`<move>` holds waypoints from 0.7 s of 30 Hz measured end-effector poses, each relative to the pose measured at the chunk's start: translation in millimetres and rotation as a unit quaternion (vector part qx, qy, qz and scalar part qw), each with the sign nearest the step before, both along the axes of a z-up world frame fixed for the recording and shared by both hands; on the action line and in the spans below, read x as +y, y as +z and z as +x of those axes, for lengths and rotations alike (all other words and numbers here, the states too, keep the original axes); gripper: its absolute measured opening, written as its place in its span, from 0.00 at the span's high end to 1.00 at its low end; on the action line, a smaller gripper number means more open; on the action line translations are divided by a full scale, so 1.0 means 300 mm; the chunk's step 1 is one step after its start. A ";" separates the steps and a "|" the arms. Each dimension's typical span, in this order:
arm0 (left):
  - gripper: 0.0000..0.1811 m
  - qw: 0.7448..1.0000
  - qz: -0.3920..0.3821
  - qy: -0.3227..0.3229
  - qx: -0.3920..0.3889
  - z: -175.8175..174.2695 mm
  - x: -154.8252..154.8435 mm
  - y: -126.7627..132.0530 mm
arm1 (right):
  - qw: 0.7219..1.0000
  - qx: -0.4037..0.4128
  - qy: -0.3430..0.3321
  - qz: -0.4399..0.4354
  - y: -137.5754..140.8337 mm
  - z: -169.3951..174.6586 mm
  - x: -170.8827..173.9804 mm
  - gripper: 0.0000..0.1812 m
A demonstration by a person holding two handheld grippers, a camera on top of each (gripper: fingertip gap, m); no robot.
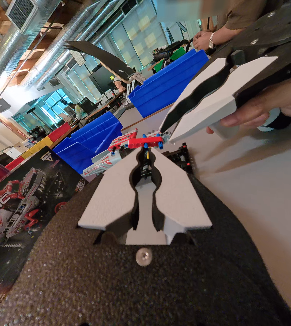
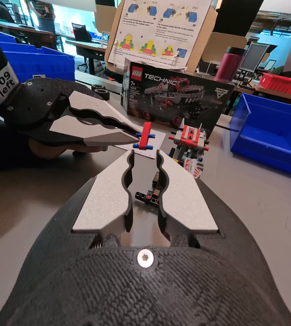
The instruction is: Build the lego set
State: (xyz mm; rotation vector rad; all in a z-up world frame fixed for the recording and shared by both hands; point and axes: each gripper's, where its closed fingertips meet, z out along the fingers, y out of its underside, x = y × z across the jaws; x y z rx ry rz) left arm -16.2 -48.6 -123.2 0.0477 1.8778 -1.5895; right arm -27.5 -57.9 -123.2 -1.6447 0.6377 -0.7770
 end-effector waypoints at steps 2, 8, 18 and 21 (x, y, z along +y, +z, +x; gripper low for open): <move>0.99 1.000 0.003 -0.001 -0.001 -0.001 -0.002 -0.003 | 1.000 0.005 -0.001 -0.005 -0.006 0.004 0.002 0.87; 0.99 1.000 0.006 -0.002 -0.001 -0.002 -0.003 -0.005 | 1.000 0.023 0.012 -0.006 -0.019 0.005 0.011 0.86; 0.99 1.000 0.013 -0.002 -0.006 -0.005 -0.006 -0.011 | 1.000 0.006 0.012 0.015 0.005 -0.004 -0.001 0.86; 0.99 1.000 0.013 -0.001 -0.006 -0.004 -0.006 -0.011 | 1.000 0.004 0.011 0.025 0.013 -0.005 -0.008 0.86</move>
